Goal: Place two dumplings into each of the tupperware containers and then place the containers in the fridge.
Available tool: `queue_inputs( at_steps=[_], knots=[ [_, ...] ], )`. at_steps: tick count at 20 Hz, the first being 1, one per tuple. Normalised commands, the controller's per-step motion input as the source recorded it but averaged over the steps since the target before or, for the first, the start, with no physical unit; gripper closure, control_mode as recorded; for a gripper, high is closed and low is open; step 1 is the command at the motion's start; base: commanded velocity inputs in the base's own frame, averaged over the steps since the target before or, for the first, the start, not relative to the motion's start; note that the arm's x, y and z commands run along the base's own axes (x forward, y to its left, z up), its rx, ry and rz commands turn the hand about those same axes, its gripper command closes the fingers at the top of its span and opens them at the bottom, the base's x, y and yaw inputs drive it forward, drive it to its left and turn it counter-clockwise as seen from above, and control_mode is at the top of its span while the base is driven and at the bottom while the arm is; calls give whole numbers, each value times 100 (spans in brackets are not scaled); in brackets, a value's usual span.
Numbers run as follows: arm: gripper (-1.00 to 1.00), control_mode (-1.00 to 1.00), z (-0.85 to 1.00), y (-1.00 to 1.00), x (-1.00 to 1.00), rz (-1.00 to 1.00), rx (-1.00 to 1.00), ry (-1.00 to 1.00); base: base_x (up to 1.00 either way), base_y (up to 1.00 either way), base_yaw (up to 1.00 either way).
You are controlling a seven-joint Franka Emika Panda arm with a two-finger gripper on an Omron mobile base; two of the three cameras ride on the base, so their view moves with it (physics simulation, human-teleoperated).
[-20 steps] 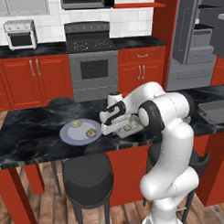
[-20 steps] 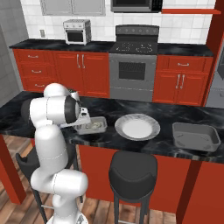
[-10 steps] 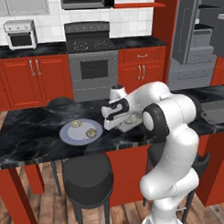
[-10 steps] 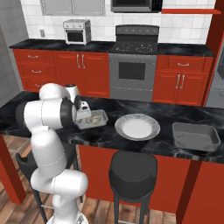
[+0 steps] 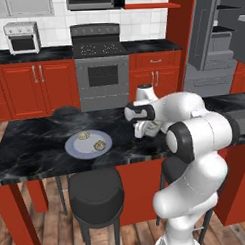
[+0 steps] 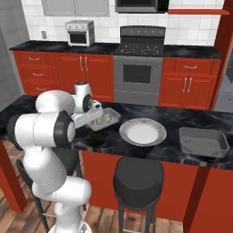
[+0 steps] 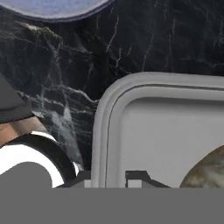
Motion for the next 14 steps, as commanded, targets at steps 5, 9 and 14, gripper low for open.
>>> queue_inputs(
  at_steps=[5,9,14],
  knots=[
    [100,-100,52,-23,-66,37,-12,17,0,0,0],
    [100,-100,51,-32,-91,40,0,8,0,0,0],
    [100,-100,37,-36,-100,37,6,-1,0,0,0]
  ],
)
